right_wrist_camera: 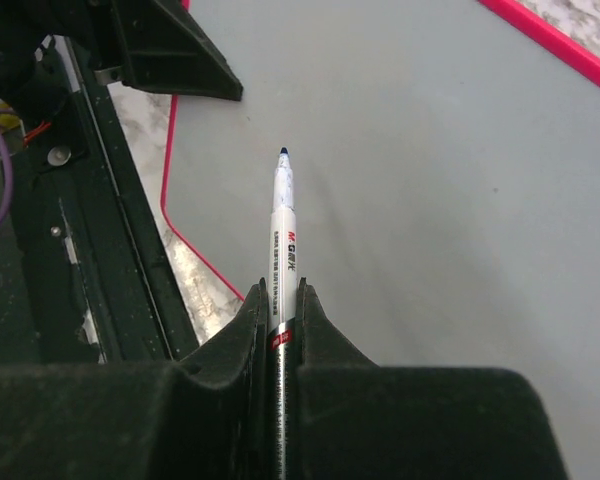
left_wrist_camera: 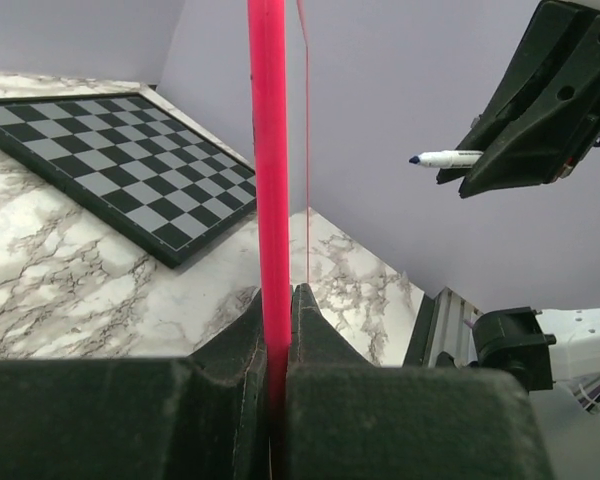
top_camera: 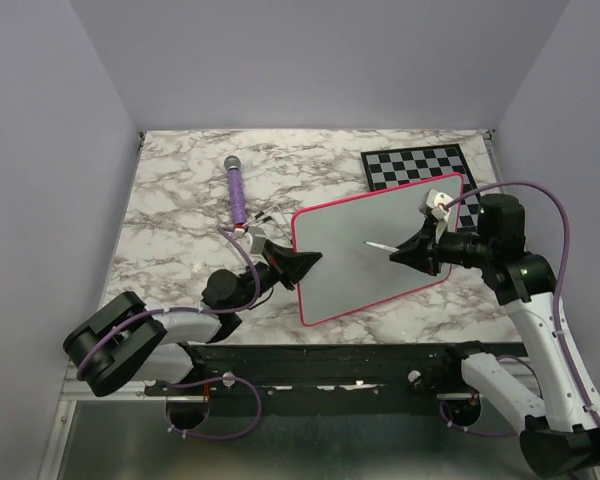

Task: Write a sentence on the whiteboard
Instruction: Place the whiteboard at the center of the board.

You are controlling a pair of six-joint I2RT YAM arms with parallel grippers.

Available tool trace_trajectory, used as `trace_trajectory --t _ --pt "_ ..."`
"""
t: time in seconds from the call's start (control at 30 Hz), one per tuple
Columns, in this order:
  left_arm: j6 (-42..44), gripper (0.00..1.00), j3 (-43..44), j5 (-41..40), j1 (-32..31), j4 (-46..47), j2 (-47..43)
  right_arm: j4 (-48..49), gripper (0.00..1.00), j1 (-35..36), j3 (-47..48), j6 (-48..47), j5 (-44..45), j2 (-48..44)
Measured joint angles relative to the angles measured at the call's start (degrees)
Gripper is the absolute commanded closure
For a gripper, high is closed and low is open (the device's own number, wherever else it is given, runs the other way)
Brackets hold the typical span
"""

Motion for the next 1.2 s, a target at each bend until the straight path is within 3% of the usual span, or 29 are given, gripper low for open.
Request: trace_trajectory --t 0.33,1.2 --pt "2.3 1.00 1.0 -3.5 -2.9 -3.3 -1.9 1.4 0.99 5.6 4.0 1.3 1.3 3.1" --pt "3.0 1.00 2.4 -11.8 -7.7 -8.6 -4.4 -1.7 0.99 6.0 6.9 0.4 1.1 1.4"
